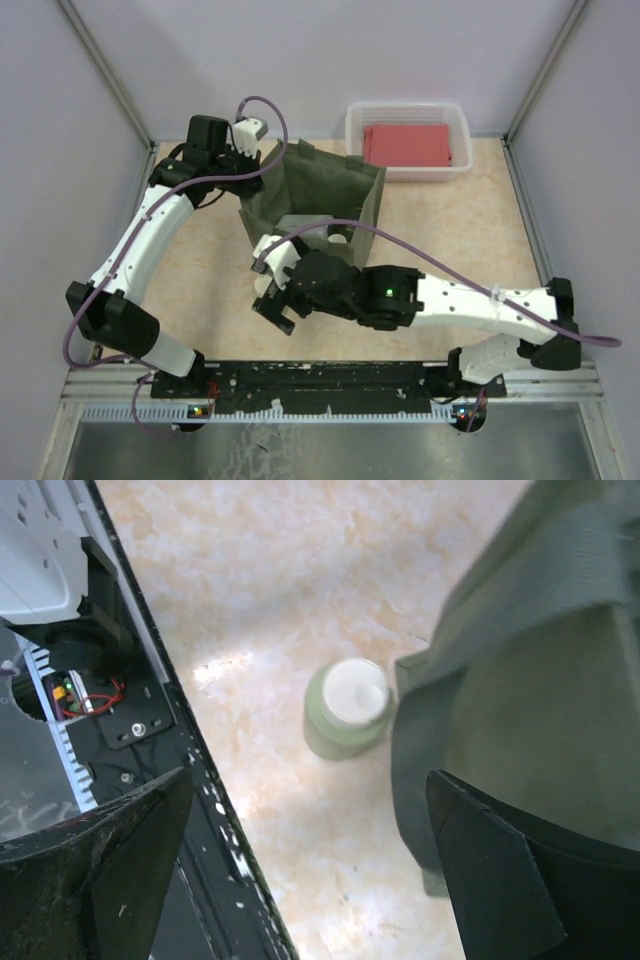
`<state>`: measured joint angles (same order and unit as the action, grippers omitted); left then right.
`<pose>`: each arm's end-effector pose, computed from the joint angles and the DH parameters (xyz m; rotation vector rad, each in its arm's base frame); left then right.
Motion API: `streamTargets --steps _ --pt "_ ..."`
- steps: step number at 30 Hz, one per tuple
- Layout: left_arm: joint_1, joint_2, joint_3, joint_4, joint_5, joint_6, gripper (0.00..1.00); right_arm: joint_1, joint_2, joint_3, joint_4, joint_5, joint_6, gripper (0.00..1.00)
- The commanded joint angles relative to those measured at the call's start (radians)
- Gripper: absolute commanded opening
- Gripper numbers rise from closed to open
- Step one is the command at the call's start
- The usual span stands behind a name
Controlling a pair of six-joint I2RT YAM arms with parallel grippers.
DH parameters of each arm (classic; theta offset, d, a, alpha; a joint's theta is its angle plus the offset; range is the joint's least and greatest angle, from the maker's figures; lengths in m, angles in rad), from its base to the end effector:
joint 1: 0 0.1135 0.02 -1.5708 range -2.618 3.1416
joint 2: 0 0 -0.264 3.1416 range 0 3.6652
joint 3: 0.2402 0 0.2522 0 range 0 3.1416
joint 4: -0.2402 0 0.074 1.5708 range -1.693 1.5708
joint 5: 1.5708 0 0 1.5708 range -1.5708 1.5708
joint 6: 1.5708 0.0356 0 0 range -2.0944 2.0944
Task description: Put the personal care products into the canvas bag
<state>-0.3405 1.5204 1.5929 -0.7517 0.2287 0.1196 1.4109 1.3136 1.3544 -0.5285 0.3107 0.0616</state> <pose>0.3095 -0.1182 0.3865 0.6340 2.1650 -0.3758 0.0570 0.2850 0.3882 -1.1450 1.7450 0.5982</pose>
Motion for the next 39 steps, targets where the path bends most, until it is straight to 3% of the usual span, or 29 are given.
streamTargets --steps 1,7,17,39 --pt "0.008 -0.011 0.05 0.067 0.023 0.006 0.0 -0.015 0.104 0.016 0.136 -0.108 -0.015 0.99" --pt "0.008 -0.019 0.039 0.064 0.019 0.02 0.0 -0.077 0.179 0.039 0.204 -0.242 -0.02 0.99" --pt "0.009 -0.006 0.006 0.093 0.036 0.019 0.0 -0.188 0.275 0.043 0.202 -0.286 -0.06 0.99" --pt "0.015 -0.039 -0.006 0.1 0.033 0.029 0.0 -0.198 0.482 0.051 0.221 -0.275 -0.049 0.99"
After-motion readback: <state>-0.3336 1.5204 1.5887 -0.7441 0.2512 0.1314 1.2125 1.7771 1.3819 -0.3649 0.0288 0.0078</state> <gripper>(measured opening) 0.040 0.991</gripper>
